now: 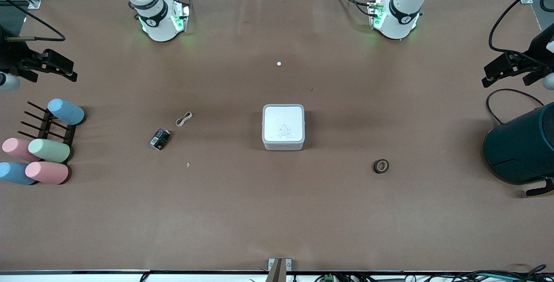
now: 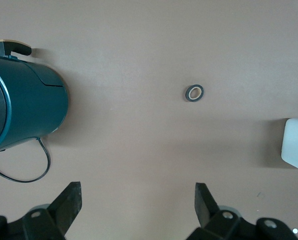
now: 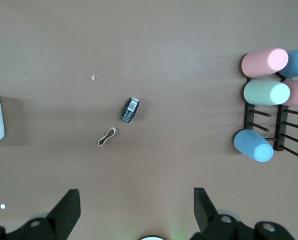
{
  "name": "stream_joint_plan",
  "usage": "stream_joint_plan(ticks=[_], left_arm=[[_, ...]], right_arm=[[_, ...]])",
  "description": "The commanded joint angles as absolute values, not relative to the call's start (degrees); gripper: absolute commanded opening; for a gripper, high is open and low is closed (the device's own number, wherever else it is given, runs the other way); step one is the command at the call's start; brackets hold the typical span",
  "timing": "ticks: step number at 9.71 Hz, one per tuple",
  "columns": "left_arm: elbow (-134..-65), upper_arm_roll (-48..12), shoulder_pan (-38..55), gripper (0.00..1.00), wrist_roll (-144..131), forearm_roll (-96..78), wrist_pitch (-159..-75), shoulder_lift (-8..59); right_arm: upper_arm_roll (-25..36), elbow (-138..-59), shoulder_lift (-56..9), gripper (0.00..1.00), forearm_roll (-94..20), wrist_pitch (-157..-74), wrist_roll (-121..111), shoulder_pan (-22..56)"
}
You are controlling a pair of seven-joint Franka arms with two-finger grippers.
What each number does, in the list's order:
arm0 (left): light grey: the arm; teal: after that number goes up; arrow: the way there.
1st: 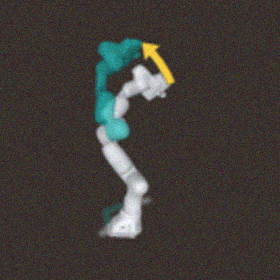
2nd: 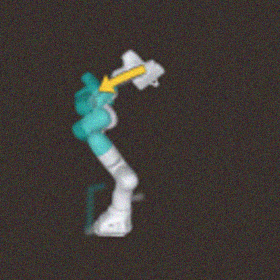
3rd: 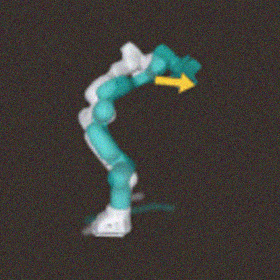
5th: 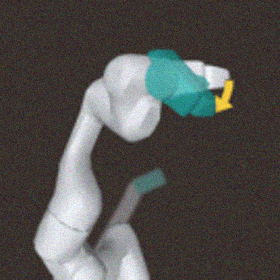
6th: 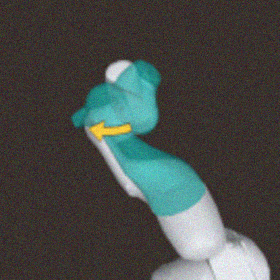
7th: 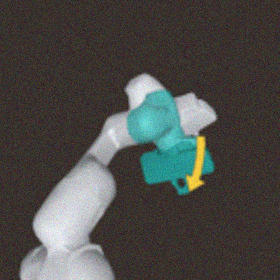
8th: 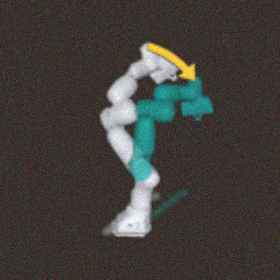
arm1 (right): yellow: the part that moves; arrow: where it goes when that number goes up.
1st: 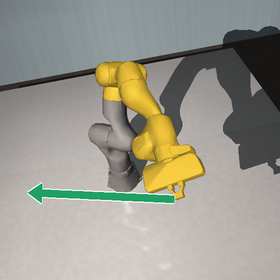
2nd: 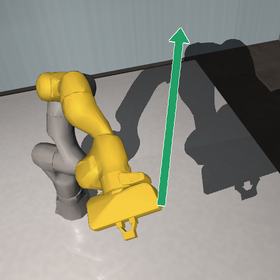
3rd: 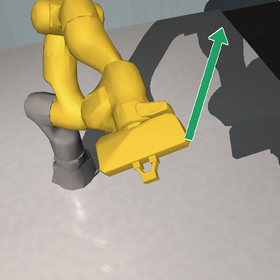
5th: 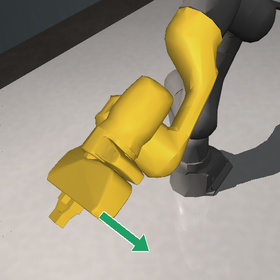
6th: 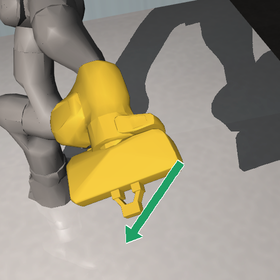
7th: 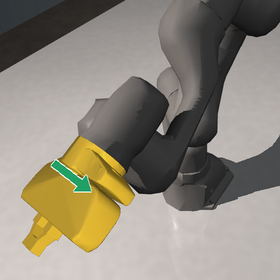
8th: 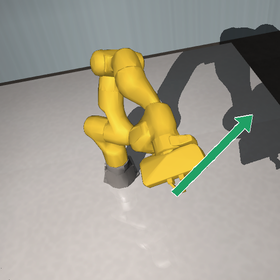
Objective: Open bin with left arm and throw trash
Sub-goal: 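Reach the left gripper to the bin lid while the right gripper reaches the tissues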
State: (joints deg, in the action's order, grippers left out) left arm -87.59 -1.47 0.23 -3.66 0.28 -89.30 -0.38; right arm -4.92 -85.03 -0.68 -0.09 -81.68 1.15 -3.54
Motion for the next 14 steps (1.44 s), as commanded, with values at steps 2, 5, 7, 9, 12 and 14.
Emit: stream_joint_plan(ticks=[2,5,7,9,12,14], left_arm=[[-86.04,-2.55,-0.18,1.00,-3.78,0.53,-87.98,0.61],[-86.66,-7.62,7.17,0.46,-3.85,-0.87,-86.40,5.50],[-85.53,-11.50,15.69,0.02,-11.72,-2.90,-97.91,15.32],[-84.12,-11.78,22.03,0.00,-17.30,-3.77,-111.64,26.14],[-83.85,-11.69,28.11,0.00,-26.00,-5.45,-122.50,33.91],[-83.85,-11.69,30.40,0.00,-26.54,-5.71,-127.94,37.43]], right_arm=[[-5.10,-88.49,-0.18,1.00,-1.23,-83.49,1.67,-3.52],[-5.19,-103.57,-0.09,1.00,-1.23,-97.50,1.67,-1.68],[-5.19,-111.32,-3.23,1.00,-2.45,-109.37,1.76,-1.67],[-5.19,-118.70,-6.66,1.00,-2.81,-123.85,1.67,-1.50],[-5.19,-121.02,-14.83,1.00,-2.81,-137.17,1.93,-0.79],[-5.19,-122.34,-18.88,1.00,-2.81,-143.40,5.08,0.17]])
